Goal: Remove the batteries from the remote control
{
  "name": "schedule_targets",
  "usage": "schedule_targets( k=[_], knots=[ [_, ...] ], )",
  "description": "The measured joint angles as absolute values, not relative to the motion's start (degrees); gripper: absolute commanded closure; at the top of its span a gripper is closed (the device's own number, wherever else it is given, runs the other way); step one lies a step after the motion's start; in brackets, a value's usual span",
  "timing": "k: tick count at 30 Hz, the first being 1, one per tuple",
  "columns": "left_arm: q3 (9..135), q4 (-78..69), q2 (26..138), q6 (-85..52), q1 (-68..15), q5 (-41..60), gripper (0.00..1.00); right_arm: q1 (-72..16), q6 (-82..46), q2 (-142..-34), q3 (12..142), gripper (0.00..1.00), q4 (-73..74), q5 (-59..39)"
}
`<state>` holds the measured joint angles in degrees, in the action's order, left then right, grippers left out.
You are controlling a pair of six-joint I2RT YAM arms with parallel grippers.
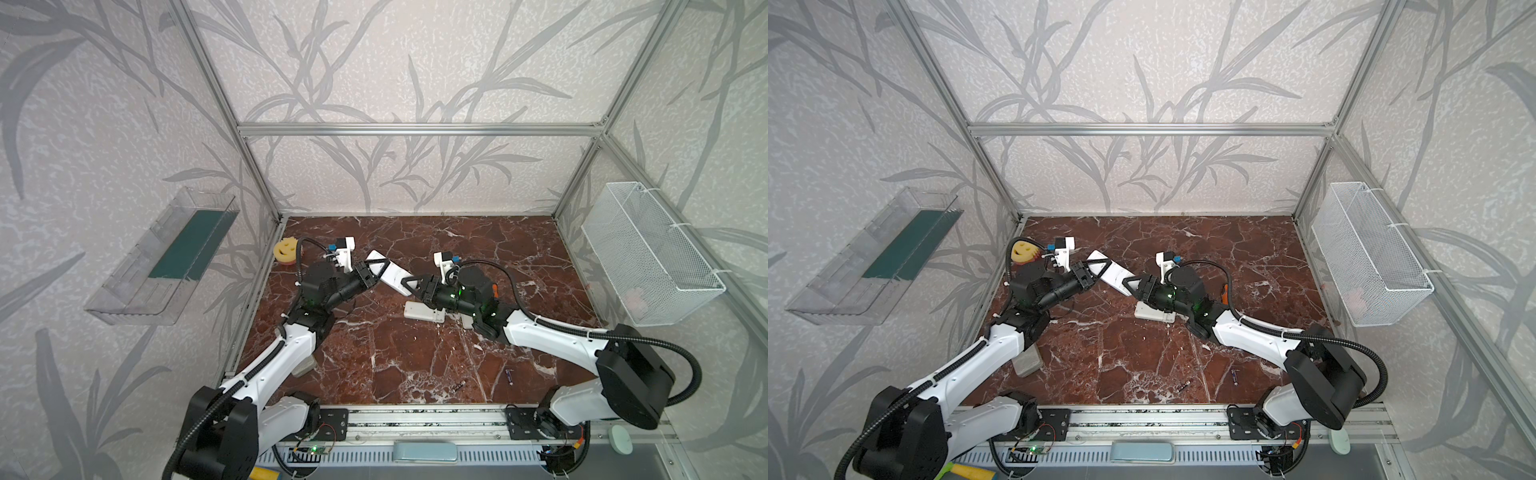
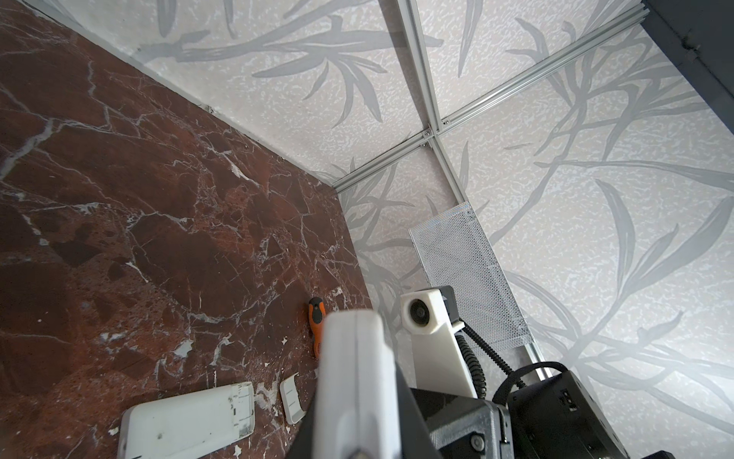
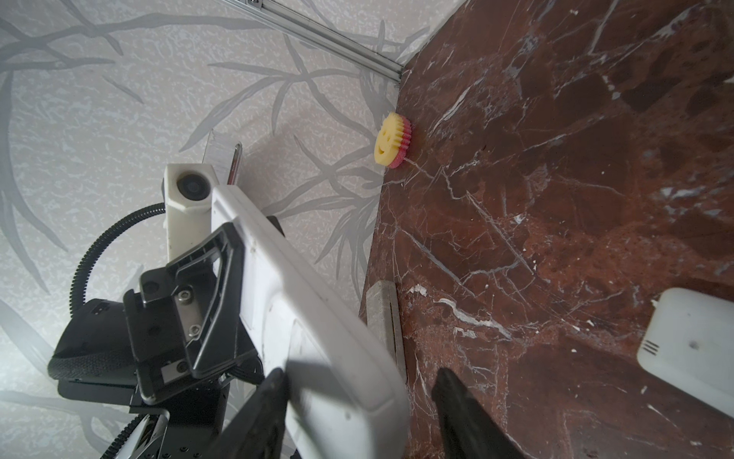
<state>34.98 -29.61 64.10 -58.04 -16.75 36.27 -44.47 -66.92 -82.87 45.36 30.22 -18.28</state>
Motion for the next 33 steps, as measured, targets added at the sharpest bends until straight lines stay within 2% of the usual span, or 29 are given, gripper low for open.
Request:
schedule_targets(
  k=[5, 7, 11, 14, 17, 19, 25, 30, 33],
  knots=[
    [34.96, -28.95, 64.27, -57.58, -16.71, 35.83, 1.0, -44.45, -67.77, -84.05, 45.47, 0.61, 32.1, -19.0],
    [34.87, -28.73, 64.27, -57.58, -16.47, 35.42, 1.0, -44.36, -68.82, -84.29, 45.34, 0.64, 33.19, -19.2],
    [34.85, -28.69, 64.16, -57.71, -16.23, 35.44, 1.0, -43.99, -70.48, -84.33, 44.49, 0.63, 34.89, -19.55],
    [34.72, -28.62, 64.16, -57.45, -16.43, 35.42, 1.0, -43.99, -70.94, -84.33, 43.86, 0.48, 35.35, -19.55],
    [34.65, -28.69, 64.16, -57.41, -16.56, 35.42, 1.0, -44.14, -70.65, -84.33, 43.48, 0.44, 34.92, -19.49],
    [34.63, -28.64, 64.16, -57.41, -16.56, 35.4, 1.0, -44.14, -70.57, -84.33, 43.48, 0.45, 34.52, -19.49],
    [34.24, -28.12, 64.16, -57.08, -16.53, 34.74, 1.0, -44.21, -69.95, -84.25, 43.48, 0.66, 34.13, -19.57],
    [33.89, -27.88, 64.14, -56.97, -16.45, 34.33, 1.0, -44.16, -69.84, -83.37, 43.07, 0.67, 32.34, -19.4],
    [33.89, -27.92, 64.12, -56.99, -16.49, 34.37, 1.0, -44.18, -69.19, -82.59, 43.0, 0.6, 30.87, -19.31]
  ],
)
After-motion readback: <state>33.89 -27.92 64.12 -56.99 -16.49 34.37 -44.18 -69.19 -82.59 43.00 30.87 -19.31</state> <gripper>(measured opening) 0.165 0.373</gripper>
